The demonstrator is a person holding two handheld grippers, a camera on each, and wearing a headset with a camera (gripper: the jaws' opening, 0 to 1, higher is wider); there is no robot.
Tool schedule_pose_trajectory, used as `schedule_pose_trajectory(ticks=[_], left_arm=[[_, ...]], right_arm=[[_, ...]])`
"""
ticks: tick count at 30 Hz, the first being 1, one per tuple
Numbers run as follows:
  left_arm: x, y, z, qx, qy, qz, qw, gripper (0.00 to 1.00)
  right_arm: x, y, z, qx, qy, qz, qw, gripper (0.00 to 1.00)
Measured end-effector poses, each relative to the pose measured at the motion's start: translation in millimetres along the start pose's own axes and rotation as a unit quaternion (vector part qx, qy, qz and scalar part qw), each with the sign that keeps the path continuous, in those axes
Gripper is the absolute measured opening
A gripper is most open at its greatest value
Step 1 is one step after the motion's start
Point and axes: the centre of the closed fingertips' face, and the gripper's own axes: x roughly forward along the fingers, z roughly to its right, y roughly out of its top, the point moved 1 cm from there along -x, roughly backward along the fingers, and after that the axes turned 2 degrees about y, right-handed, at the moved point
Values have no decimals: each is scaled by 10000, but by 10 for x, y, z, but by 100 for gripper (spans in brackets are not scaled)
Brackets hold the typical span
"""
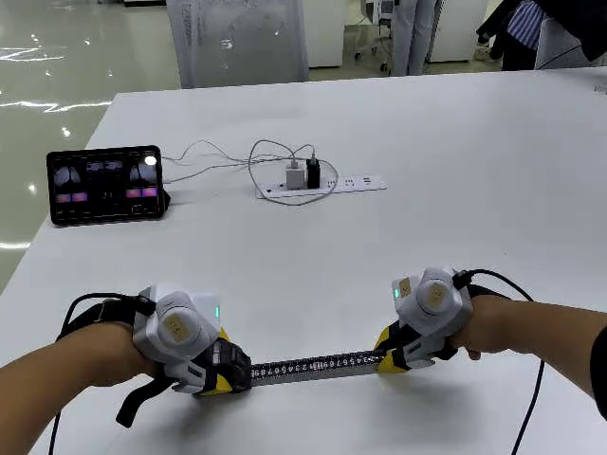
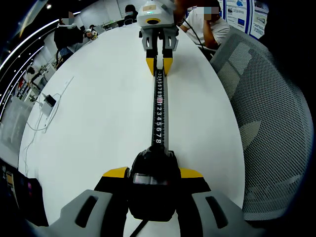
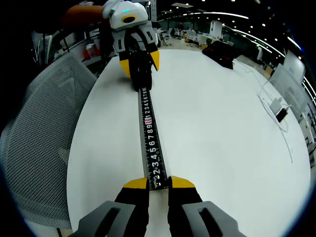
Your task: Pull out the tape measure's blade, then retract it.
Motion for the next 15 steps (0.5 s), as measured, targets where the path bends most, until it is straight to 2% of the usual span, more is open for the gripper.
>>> schedule_pose_trajectory(ticks=[15], left_arm=[[3, 0, -4, 7, 8, -1, 10000, 32]], right_arm=[[-37, -46, 5, 25, -15, -32, 10000, 10]])
